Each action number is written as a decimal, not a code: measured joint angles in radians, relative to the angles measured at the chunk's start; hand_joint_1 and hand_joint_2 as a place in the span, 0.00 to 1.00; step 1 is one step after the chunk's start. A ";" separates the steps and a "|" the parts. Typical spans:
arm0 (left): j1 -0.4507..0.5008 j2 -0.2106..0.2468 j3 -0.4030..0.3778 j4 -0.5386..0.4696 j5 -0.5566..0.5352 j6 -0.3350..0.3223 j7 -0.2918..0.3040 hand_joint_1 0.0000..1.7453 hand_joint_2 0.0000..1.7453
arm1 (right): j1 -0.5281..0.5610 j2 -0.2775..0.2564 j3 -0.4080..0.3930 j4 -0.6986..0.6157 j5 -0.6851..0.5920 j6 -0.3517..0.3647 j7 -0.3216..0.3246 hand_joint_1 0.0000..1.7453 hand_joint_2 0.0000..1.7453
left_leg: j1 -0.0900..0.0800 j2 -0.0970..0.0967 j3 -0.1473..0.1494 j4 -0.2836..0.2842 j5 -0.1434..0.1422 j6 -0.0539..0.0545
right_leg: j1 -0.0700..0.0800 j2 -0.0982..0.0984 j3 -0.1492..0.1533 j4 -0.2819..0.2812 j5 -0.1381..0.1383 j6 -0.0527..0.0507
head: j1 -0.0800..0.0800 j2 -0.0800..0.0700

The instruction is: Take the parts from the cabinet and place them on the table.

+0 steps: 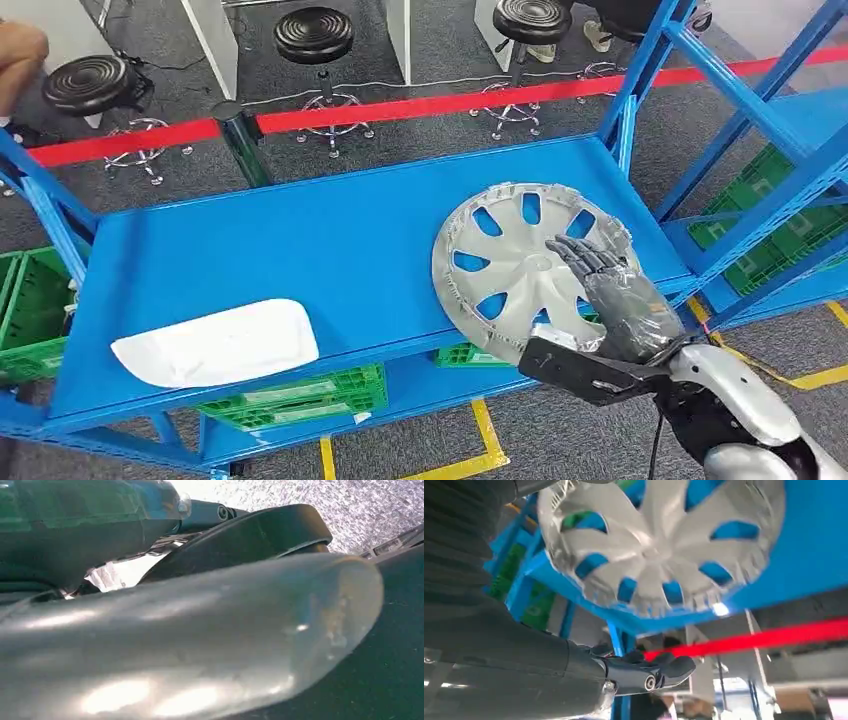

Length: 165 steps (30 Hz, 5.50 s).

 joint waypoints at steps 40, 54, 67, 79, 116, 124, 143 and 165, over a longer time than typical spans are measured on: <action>-0.005 0.093 0.001 0.001 -0.010 0.035 0.008 0.00 0.00 | -0.090 0.047 0.182 0.347 -0.029 -0.100 -0.059 0.00 1.00 | 0.000 0.001 0.002 -0.001 0.000 0.000 | 0.000 0.002 0.001 0.000 0.001 -0.002 | -0.001 0.000; -0.004 0.101 0.001 0.001 0.021 0.028 0.015 0.00 0.00 | -0.169 0.077 0.245 0.492 -0.053 -0.006 -0.070 0.00 1.00 | 0.001 0.010 0.000 -0.001 0.000 0.000 | 0.000 0.003 0.001 0.000 0.001 -0.002 | -0.001 0.000; -0.005 0.094 0.003 0.000 0.035 0.043 0.005 0.00 0.00 | -0.232 0.158 0.346 0.634 -0.077 0.040 -0.100 0.00 1.00 | 0.000 0.010 0.004 -0.001 0.000 0.000 | 0.000 0.005 0.001 0.000 0.002 -0.002 | -0.001 0.000; -0.004 0.089 0.003 0.000 0.045 0.039 0.021 0.00 0.00 | -0.289 0.195 0.405 0.705 -0.090 0.118 -0.075 0.00 1.00 | 0.001 0.007 0.013 -0.001 -0.001 -0.001 | 0.000 0.008 0.011 -0.001 0.001 -0.003 | -0.001 0.000; -0.001 0.080 0.012 0.000 0.069 0.068 0.029 0.00 0.00 | -0.317 0.274 0.494 0.789 0.295 -0.090 -0.144 0.00 1.00 | 0.001 -0.003 0.015 -0.001 0.000 -0.001 | 0.000 0.000 0.016 -0.001 0.000 -0.003 | -0.001 0.000; 0.000 0.080 0.012 0.000 0.069 0.071 0.032 0.00 0.00 | -0.283 0.275 0.458 0.774 0.353 -0.161 -0.155 0.00 1.00 | 0.001 -0.002 0.015 -0.001 0.000 -0.001 | 0.000 0.000 0.016 -0.002 0.000 -0.002 | 0.000 0.000; 0.001 0.074 0.013 0.000 0.097 0.085 0.036 0.00 0.00 | -0.225 0.271 0.385 0.720 0.315 -0.116 -0.123 0.00 1.00 | 0.001 -0.003 0.015 -0.001 0.000 -0.001 | 0.000 0.000 0.016 -0.003 0.000 -0.002 | 0.000 0.000; 0.001 0.069 0.020 0.000 0.120 0.103 0.034 0.00 0.00 | -0.237 0.287 0.371 0.740 0.256 0.030 0.015 0.00 1.00 | 0.001 0.005 0.014 -0.001 0.000 -0.001 | 0.000 0.001 0.016 -0.002 0.000 -0.002 | -0.001 0.000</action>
